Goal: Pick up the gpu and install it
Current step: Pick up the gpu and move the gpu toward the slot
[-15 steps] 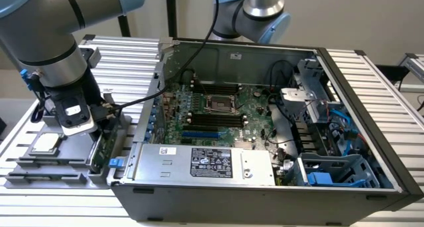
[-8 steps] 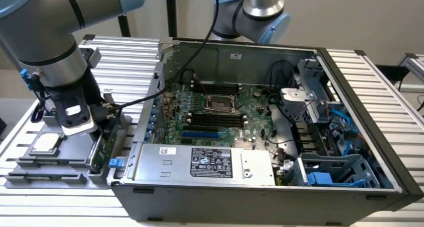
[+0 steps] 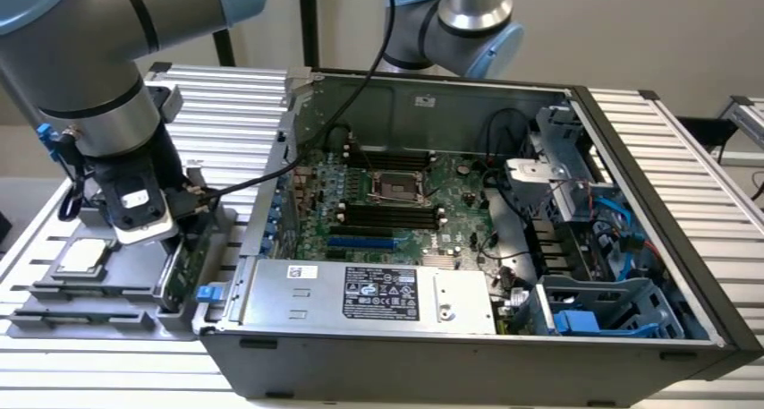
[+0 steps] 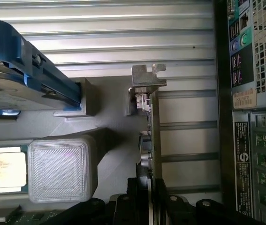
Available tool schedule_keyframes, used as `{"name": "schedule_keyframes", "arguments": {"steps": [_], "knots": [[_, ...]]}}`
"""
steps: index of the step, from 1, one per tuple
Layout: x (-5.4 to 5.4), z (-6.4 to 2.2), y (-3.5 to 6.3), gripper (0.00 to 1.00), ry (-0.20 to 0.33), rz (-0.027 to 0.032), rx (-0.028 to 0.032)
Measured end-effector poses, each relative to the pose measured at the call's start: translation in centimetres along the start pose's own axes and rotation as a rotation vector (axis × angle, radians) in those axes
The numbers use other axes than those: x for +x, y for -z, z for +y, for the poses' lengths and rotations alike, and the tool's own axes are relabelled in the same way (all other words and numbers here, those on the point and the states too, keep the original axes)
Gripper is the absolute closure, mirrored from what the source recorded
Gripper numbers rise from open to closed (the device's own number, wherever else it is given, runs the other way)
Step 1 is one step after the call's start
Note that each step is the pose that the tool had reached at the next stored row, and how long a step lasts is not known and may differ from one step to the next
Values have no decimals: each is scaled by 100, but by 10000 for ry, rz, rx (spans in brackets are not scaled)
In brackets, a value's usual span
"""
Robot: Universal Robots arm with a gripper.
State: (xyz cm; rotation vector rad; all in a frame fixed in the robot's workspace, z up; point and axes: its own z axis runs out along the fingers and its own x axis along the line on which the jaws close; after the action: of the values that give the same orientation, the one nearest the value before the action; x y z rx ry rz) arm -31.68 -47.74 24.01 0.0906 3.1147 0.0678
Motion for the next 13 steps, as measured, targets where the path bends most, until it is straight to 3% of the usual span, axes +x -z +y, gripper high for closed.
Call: {"name": "schedule_keyframes", "arguments": {"steps": [4,13], "knots": [[-13,1,29,73,-3,67,9],[-35,9,174,73,-4,116,10]]}}
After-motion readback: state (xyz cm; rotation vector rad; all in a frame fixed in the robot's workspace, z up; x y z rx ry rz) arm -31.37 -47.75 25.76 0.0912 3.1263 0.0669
